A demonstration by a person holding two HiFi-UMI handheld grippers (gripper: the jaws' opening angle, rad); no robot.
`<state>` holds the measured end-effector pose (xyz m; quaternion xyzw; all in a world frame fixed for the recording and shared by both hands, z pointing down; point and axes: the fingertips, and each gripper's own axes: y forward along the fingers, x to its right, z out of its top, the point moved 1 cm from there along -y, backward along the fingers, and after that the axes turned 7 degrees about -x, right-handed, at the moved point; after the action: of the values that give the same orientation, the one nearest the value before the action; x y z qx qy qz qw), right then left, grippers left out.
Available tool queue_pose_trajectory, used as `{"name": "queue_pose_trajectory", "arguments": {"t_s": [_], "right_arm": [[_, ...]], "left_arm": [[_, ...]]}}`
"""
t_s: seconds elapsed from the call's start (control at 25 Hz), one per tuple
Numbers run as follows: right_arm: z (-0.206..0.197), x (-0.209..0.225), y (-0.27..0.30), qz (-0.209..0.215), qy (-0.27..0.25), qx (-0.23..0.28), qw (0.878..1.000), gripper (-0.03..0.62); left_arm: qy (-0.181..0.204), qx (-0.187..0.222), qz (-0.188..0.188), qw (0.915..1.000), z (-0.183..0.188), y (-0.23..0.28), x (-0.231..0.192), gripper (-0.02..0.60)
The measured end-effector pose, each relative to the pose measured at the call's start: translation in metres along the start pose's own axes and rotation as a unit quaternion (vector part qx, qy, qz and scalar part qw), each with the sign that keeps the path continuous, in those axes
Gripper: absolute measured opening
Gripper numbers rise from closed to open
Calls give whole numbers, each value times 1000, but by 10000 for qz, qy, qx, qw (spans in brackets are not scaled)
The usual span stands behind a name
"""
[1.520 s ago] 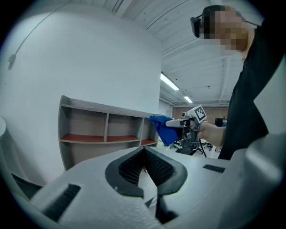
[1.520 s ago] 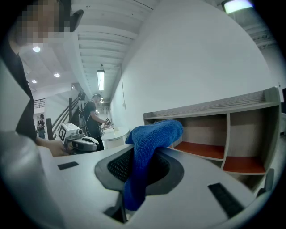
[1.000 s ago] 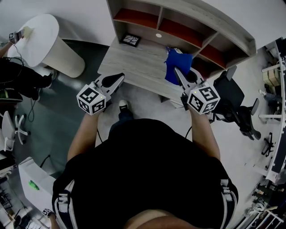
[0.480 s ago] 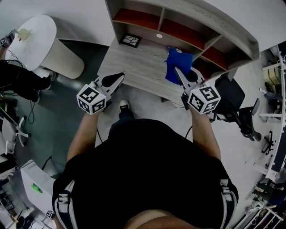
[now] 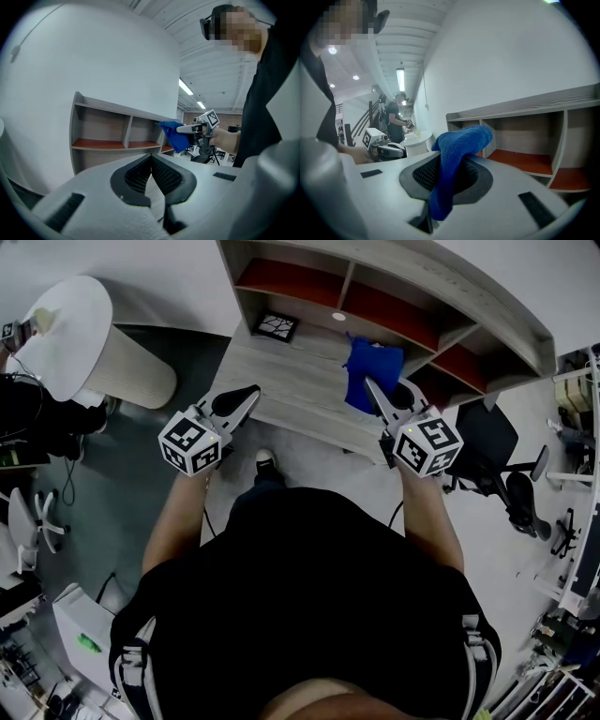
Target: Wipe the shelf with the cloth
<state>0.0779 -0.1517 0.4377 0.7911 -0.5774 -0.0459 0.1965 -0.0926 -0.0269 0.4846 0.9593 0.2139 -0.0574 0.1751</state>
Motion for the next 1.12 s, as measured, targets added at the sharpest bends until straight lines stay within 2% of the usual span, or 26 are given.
{"name": "queue_pose_trajectory", "arguments": {"t_s": [0.24, 1.12], "right_arm": [[11, 3, 31, -43, 43, -38, 10000, 58], [92, -32, 159, -186, -248, -48, 9995, 57]], "left_arm": [[4, -8, -95, 10000, 8, 4, -36, 17], [-99, 188, -315, 9993, 35, -25, -179, 17]]}}
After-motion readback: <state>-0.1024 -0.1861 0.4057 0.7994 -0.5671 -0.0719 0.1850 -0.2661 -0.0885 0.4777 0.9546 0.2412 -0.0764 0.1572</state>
